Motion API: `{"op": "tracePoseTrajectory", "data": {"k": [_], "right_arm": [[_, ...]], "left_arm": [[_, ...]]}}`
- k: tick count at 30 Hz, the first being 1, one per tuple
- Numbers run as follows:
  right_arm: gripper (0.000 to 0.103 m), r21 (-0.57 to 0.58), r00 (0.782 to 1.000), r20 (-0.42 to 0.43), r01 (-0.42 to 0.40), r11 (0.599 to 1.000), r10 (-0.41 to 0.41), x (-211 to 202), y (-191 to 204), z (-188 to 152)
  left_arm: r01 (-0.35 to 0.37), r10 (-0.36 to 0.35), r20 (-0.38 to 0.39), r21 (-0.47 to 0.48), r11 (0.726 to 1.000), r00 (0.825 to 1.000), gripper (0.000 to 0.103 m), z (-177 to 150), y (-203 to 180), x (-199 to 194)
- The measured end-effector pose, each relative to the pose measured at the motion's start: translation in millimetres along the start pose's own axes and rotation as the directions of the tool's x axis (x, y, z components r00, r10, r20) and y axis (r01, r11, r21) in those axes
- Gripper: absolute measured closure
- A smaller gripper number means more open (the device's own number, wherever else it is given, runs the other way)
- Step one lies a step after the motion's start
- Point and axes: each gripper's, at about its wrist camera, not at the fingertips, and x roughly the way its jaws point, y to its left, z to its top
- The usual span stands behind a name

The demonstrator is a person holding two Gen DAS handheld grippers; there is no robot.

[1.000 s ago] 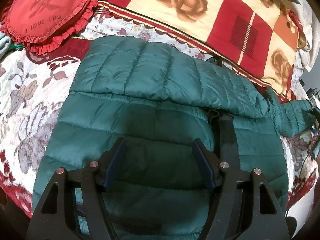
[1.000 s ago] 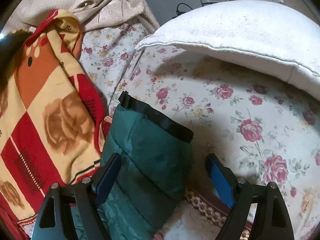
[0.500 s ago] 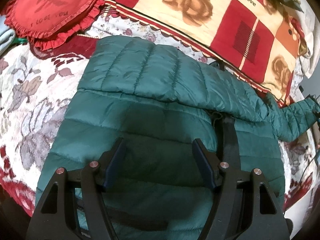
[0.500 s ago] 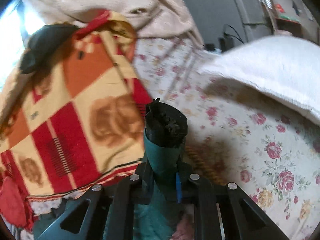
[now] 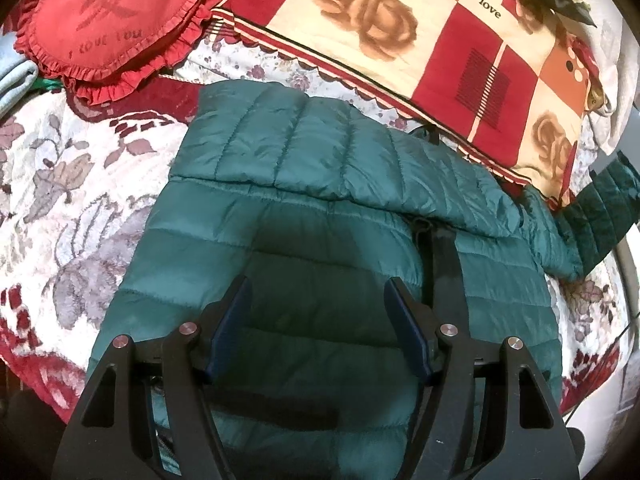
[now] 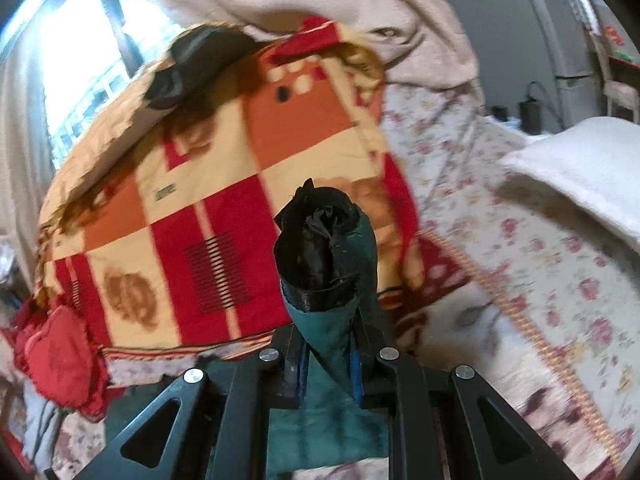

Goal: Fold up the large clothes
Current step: 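Lift and carry the sleeve with the right gripper across the jacket body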

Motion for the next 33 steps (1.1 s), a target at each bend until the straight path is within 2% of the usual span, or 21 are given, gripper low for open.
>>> {"op": "tracePoseTrajectory", "data": {"k": [13,24,33], "right_arm": [[0.088,-0.099,0.987,-0.119,-0.120,0.988,0.108,15.4,79.3,-29.0],[0.088,-0.154,0.954,-0.230,-0.230,0.961,0.192,36.1,150.5,-62.8],[0.088,-0.158,0.919,-0.308,-0.304,0.940,0.245,59.2,199.7,-96.6]], "left_arm": [[0.005,-0.005,0.013,-0.015,1.000,1.000,0.034,-4.7,10.2,-10.0],[0.002,-0.002,0.017,-0.024,1.000,1.000,0.034,-4.7,19.6,-12.5],[0.003,-0.003,0.012,-0.052,0.999,1.000,0.034,-5.2,35.0,-10.8]]}}
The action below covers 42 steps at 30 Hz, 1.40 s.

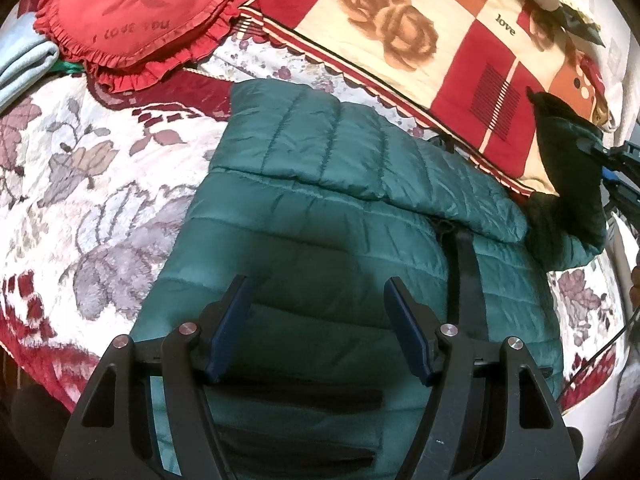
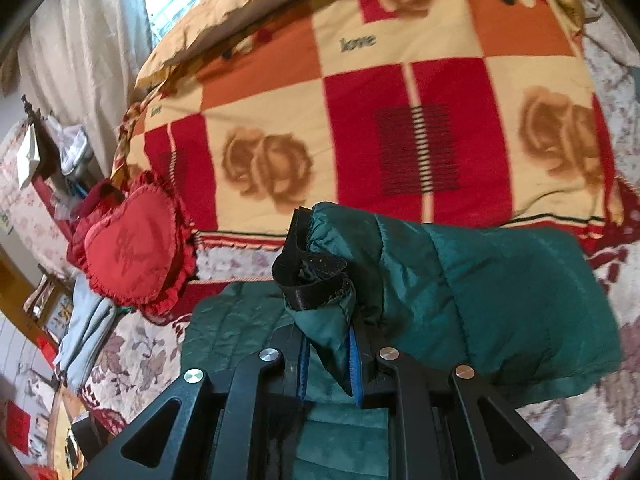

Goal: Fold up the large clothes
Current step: 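Lift and carry the sleeve with the right gripper across the jacket body, then lower the sleeve onto the jacket and open the right gripper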

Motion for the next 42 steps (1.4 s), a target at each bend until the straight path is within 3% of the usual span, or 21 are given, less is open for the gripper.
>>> {"op": "tracePoseTrajectory", "data": {"k": [19,25,26,27,28,30,34,42], "right_arm": [[0.088,-0.045,0.975,-0.186,-0.131,0.990,0.121,94.6,80.5,-50.9],[0.086,-0.098,0.968,-0.244,-0.087,0.991,0.060,123.3,93.0,-70.0],[0.085,-0.111,0.967,-0.250,-0.084,0.990,0.053,127.1,93.8,-73.1],[0.075,-0.120,0.966,-0.252,-0.084,0.989,0.052,128.6,94.4,-75.0],[0.052,-0.130,0.966,-0.252,-0.091,0.987,0.056,128.5,95.7,-76.8],[0.026,-0.143,0.966,-0.249,-0.107,0.984,0.069,124.2,99.5,-78.6],[0.026,-0.215,0.973,-0.226,-0.087,0.973,0.037,108.6,109.7,-78.0],[0.026,-0.158,0.992,-0.122,-0.055,0.986,0.036,52.1,81.9,-61.5]], "left_arm": [[0.051,-0.050,0.014,-0.074,0.996,0.999,0.034,23.9,22.0,-4.3],[0.043,-0.042,0.020,-0.067,0.997,0.999,0.034,27.8,21.7,-4.2],[0.042,-0.041,0.019,-0.067,0.997,0.999,0.034,28.0,22.1,-4.0],[0.041,-0.040,0.019,-0.067,0.997,0.999,0.034,28.3,22.4,-3.8],[0.042,-0.040,0.019,-0.067,0.997,0.999,0.034,28.8,22.8,-3.4],[0.043,-0.042,0.019,-0.071,0.997,0.999,0.034,29.5,23.3,-2.9],[0.068,-0.067,0.014,-0.098,0.993,0.998,0.034,34.0,23.8,-0.9],[0.150,-0.153,-0.013,-0.124,0.981,0.988,0.034,51.4,4.8,8.9]]}}
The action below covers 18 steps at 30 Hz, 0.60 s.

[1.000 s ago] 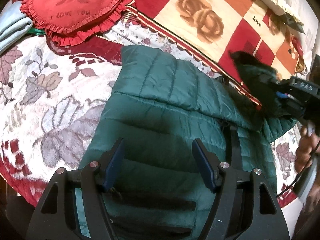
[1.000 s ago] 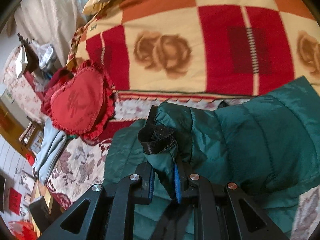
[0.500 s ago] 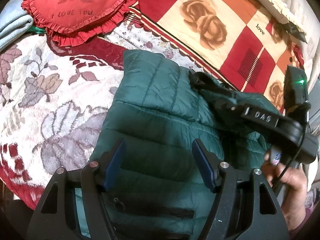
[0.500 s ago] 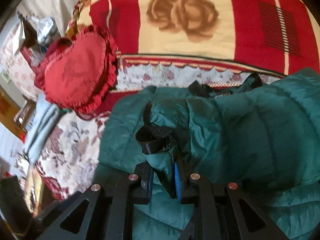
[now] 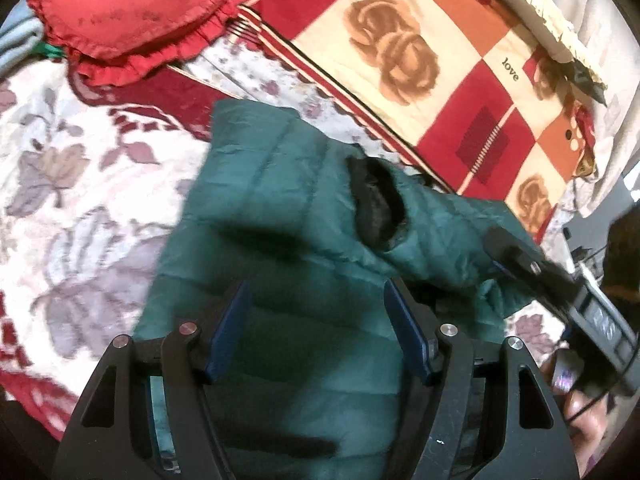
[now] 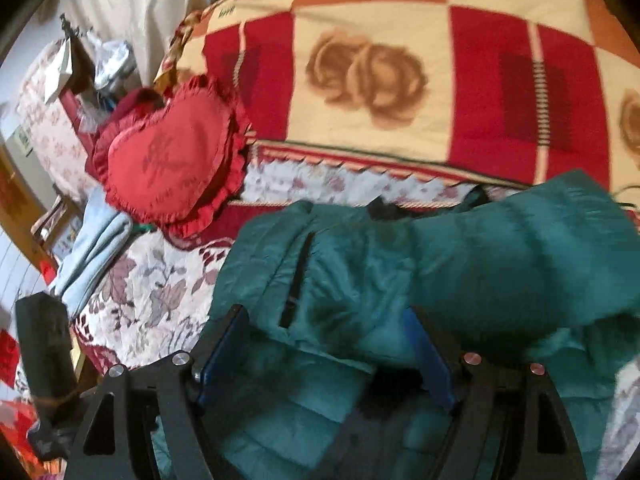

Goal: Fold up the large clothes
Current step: 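Lower the sleeve onto the jacket and open the right gripper, then grasp the jacket edge near the folded sleeve with the left gripper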

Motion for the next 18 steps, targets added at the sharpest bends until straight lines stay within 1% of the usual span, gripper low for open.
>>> {"op": "tracePoseTrajectory", "data": {"k": [4,6,7,11,13,15,18], "right_arm": [[0.026,0.022,0.999,0.028,0.021,1.000,-0.022,-22.5,-17.7,1.3],[0.026,0.031,0.998,0.049,0.029,0.999,-0.031,-34.4,-25.9,2.9],[0.026,0.039,0.998,0.058,0.029,0.999,-0.031,-40.3,-29.8,3.1],[0.026,0.061,0.996,0.091,0.019,0.998,-0.025,-59.9,-41.4,4.3],[0.026,0.062,0.995,0.101,0.020,0.998,-0.026,-66.4,-44.8,3.5],[0.026,0.064,0.994,0.103,0.018,0.998,-0.025,-69.9,-47.7,2.4],[0.026,0.067,0.994,0.104,0.021,0.998,-0.028,-72.8,-52.3,0.3]], "left_arm": [[0.042,-0.043,-0.022,-0.015,0.999,0.999,0.034,8.6,-15.6,14.3],[0.083,-0.085,-0.048,-0.045,0.996,0.995,0.034,15.3,-21.1,26.7],[0.089,-0.093,-0.063,-0.065,0.994,0.994,0.034,18.3,-22.6,33.3],[0.099,-0.111,-0.096,-0.123,0.987,0.989,0.034,25.4,-29.6,51.8],[0.094,-0.106,-0.095,-0.126,0.987,0.990,0.033,27.1,-34.3,56.7],[0.091,-0.103,-0.098,-0.123,0.988,0.990,0.030,27.6,-38.7,62.7],[0.083,-0.099,-0.124,-0.133,0.988,0.987,0.030,27.2,-42.5,74.4]]}}
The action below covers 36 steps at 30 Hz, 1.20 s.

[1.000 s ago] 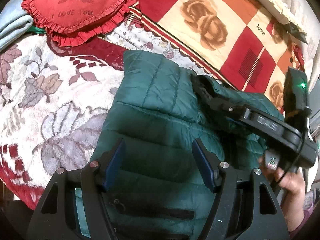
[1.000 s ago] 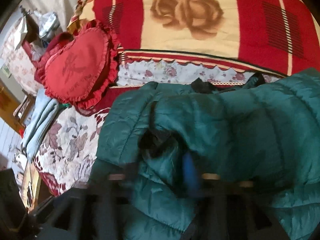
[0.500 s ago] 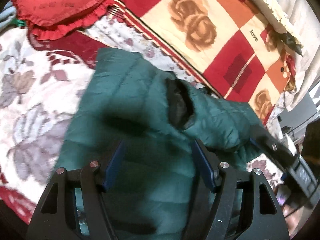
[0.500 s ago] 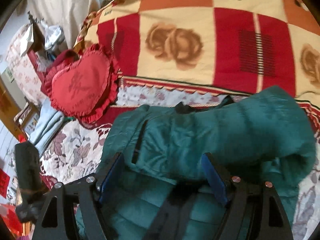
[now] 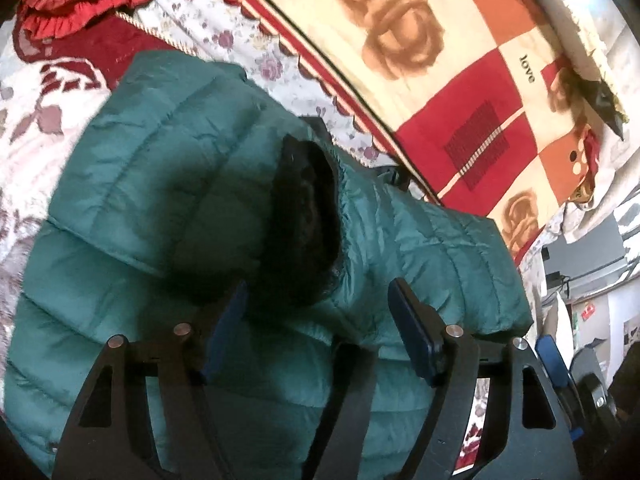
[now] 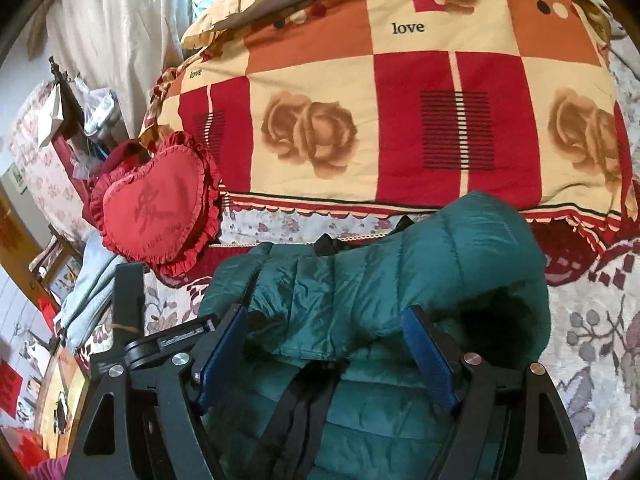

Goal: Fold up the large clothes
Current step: 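Grasp the jacket edge near the folded sleeve with the left gripper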

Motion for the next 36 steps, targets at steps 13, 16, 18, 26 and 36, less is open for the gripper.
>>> {"op": "tracePoseTrajectory", "data": {"k": [13,16,18,26,36], "right_arm": [[0.026,0.047,0.998,0.040,0.044,0.998,-0.046,-26.0,-26.7,3.2],[0.026,0.060,0.998,0.042,0.049,0.997,-0.051,-27.9,-31.4,2.3],[0.026,0.067,0.997,0.045,0.058,0.996,-0.061,-29.2,-34.5,2.8],[0.026,0.089,0.989,0.016,0.143,0.986,-0.145,-18.7,-53.6,4.8],[0.042,0.005,0.974,-0.109,0.201,0.980,-0.199,57.9,-51.6,-2.2]], "left_arm": [[0.084,-0.086,0.067,0.042,0.996,0.994,0.086,14.0,-1.8,-13.0],[0.059,-0.066,0.097,0.076,0.995,0.993,0.088,15.8,-0.2,-25.7],[0.050,-0.060,0.118,0.084,0.995,0.991,0.088,20.7,4.0,-36.9],[-0.063,0.036,0.221,0.117,0.991,0.975,0.088,42.5,23.6,-72.7],[-0.165,0.145,0.210,0.078,0.983,0.967,0.088,48.6,55.6,-51.0]]}}
